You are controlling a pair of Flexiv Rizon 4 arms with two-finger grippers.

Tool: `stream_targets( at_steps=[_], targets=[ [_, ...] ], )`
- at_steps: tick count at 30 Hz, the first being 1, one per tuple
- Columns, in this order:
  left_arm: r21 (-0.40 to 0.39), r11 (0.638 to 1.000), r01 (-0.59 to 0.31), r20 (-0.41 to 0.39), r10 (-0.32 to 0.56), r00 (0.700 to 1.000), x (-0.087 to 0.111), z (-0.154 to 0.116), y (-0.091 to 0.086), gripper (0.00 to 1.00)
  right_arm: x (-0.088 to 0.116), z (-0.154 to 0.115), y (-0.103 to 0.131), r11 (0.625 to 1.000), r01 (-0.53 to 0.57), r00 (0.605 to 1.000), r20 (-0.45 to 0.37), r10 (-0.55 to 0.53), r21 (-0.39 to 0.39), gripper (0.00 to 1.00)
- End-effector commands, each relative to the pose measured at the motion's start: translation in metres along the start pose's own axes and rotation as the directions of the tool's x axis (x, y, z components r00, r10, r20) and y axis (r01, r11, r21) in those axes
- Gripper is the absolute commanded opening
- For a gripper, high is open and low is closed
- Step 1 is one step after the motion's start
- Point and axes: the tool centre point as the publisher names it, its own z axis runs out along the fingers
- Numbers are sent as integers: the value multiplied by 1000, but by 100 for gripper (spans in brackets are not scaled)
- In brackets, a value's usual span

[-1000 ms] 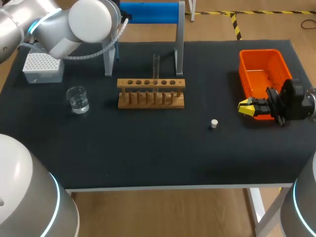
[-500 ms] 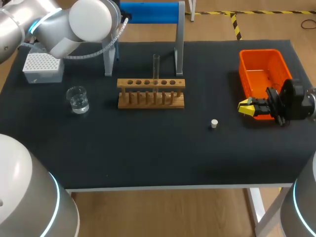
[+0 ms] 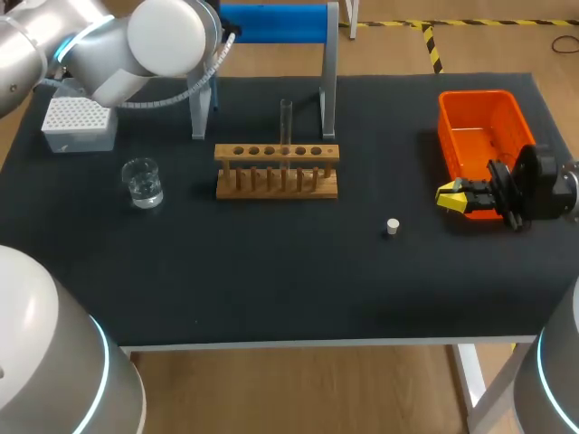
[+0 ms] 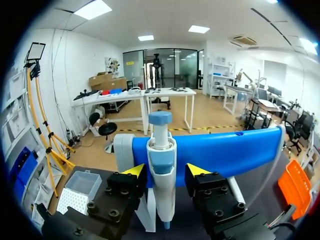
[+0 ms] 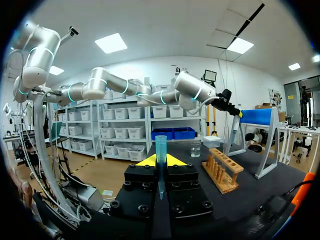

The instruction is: Invert the test tube, pick up the pipette, mount the tip to pipette, aspirate from beaker and dispense into the tube, eject the tip, return the pipette, and cap with the stopper.

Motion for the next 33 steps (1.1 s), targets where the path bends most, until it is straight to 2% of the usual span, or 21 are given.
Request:
stream_targets(
  at_steps=[1,8,10,29,30,33],
  targets=[
    [-4,1000,1,-6,-1,1000,-1,4,-1,47,1,0,0,1000,0,1000,0,0,1,0],
    [-5,1000,2,-5,-2,1000,-1,5,0,43,1,0,0,1000,0,1000,0,0,1,0],
    [-6,1000,2,-6,-2,1000,-2,5,1,39,1,0,0,1000,0,1000,0,0,1,0],
    [-13,1000,5,-6,-6,1000,-2,8,3,36,1,0,0,1000,0,1000,0,0,1,0],
    [-13,1000,6,-6,-6,1000,-2,8,3,35,1,0,0,1000,0,1000,0,0,1,0],
    [-14,1000,6,-6,-6,1000,-2,9,3,1,1,0,0,1000,0,1000,0,0,1,0]
  ],
)
